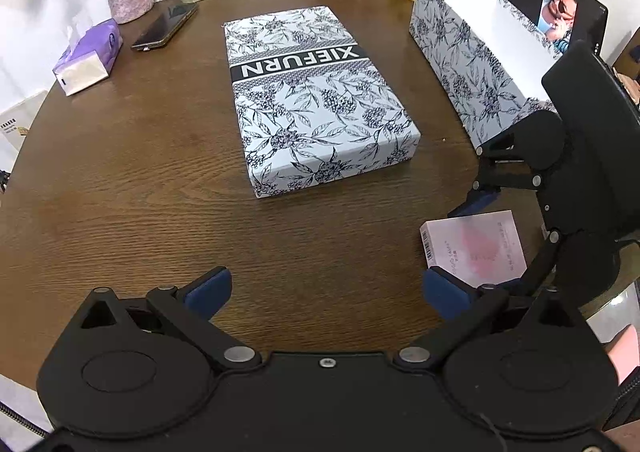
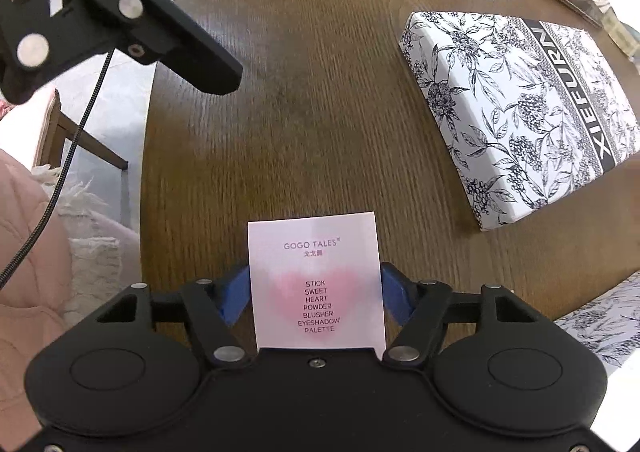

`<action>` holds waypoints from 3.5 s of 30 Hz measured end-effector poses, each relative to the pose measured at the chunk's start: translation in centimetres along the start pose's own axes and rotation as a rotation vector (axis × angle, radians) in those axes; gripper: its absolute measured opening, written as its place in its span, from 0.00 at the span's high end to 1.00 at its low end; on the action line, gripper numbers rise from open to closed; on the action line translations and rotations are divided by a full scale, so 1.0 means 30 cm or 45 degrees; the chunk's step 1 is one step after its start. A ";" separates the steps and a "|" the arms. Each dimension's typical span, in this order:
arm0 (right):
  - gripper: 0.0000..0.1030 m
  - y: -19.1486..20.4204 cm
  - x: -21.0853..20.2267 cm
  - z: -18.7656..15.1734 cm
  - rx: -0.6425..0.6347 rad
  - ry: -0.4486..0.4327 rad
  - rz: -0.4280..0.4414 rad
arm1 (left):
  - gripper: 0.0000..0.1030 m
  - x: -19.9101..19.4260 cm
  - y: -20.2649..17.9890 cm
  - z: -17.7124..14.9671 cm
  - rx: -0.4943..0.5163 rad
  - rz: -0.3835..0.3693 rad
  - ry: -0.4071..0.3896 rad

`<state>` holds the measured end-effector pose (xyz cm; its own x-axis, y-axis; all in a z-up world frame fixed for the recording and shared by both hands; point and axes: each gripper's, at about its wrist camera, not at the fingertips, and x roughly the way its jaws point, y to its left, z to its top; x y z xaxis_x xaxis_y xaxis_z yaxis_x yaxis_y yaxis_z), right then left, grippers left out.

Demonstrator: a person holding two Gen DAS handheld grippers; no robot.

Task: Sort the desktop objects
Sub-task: 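Close the right gripper on the pink GOGO TALES box, then lift the pink box with the right gripper toward the open floral box, then lower the pink box into the floral box and open the right gripper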

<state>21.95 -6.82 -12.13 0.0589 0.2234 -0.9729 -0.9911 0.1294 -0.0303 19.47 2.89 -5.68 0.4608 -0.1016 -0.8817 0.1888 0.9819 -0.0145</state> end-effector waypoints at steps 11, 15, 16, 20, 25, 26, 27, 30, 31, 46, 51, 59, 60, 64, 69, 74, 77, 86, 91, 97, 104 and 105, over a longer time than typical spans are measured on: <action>0.33 0.027 -0.090 -0.020 0.002 -0.020 -0.056 | 0.00 -0.080 -0.044 0.002 -0.014 -0.017 -0.049; 0.33 0.055 -0.141 -0.037 -0.003 -0.033 -0.094 | 0.00 -0.126 -0.082 -0.001 0.001 -0.023 -0.080; 0.33 0.062 -0.153 -0.043 -0.006 -0.038 -0.100 | 0.00 -0.139 -0.093 -0.003 0.010 -0.025 -0.087; 0.33 0.105 -0.216 -0.074 -0.008 -0.057 -0.142 | 0.00 -0.191 -0.138 -0.010 0.044 -0.032 -0.117; 0.33 0.156 -0.304 -0.109 0.014 -0.078 -0.212 | 0.00 -0.257 -0.185 -0.018 0.086 -0.043 -0.149; 0.33 0.165 -0.319 -0.115 0.019 -0.082 -0.224 | 0.00 -0.270 -0.195 -0.021 0.096 -0.044 -0.157; 0.33 0.176 -0.337 -0.124 0.023 -0.084 -0.236 | 0.00 -0.282 -0.204 -0.024 0.104 -0.047 -0.164; 0.33 0.205 -0.378 -0.147 0.022 -0.091 -0.265 | 0.00 -0.316 -0.232 -0.036 0.120 -0.065 -0.177; 0.33 0.216 -0.392 -0.155 0.018 -0.094 -0.275 | 0.00 -0.326 -0.242 -0.041 0.122 -0.070 -0.183; 0.33 0.216 -0.568 -0.227 0.071 -0.128 -0.360 | 0.00 -0.442 -0.348 -0.032 0.195 -0.088 -0.255; 0.33 0.150 -0.601 -0.244 0.096 -0.135 -0.394 | 0.00 -0.424 -0.367 0.016 0.236 -0.103 -0.253; 0.33 0.014 -0.631 -0.254 0.095 -0.141 -0.398 | 0.00 -0.358 -0.376 0.133 0.271 -0.148 -0.197; 0.33 -0.011 -0.634 -0.254 0.097 -0.142 -0.399 | 0.00 -0.349 -0.374 0.151 0.273 -0.154 -0.190; 0.33 -0.107 -0.642 -0.259 0.112 -0.143 -0.397 | 0.00 -0.306 -0.372 0.230 0.302 -0.146 -0.173; 0.33 -0.239 -0.641 -0.270 0.115 -0.140 -0.375 | 0.00 -0.239 -0.376 0.321 0.342 -0.145 -0.136; 0.33 -0.377 -0.618 -0.288 0.134 -0.139 -0.346 | 0.00 -0.160 -0.383 0.400 0.364 -0.155 -0.087; 0.33 -0.447 -0.589 -0.303 0.140 -0.129 -0.318 | 0.00 -0.115 -0.383 0.441 0.373 -0.167 -0.059; 0.33 -0.624 -0.415 -0.335 0.147 -0.044 -0.253 | 0.00 0.020 -0.375 0.530 0.362 -0.207 0.023; 0.33 -0.669 -0.295 -0.327 0.066 0.033 -0.243 | 0.00 0.076 -0.367 0.553 0.357 -0.219 0.050; 0.33 -0.712 -0.156 -0.313 0.009 0.088 -0.190 | 0.00 0.129 -0.343 0.568 0.319 -0.235 0.091; 0.33 -0.765 -0.069 -0.304 0.025 0.104 -0.156 | 0.00 0.167 -0.329 0.566 0.308 -0.205 0.113; 0.33 -0.775 -0.062 -0.308 0.034 0.112 -0.151 | 0.00 0.170 -0.327 0.565 0.305 -0.206 0.117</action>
<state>43.78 -19.17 -11.73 0.1636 0.1194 -0.9793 -0.9742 0.1761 -0.1413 34.67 -9.98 -2.04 0.3294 -0.2283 -0.9162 0.4578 0.8873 -0.0565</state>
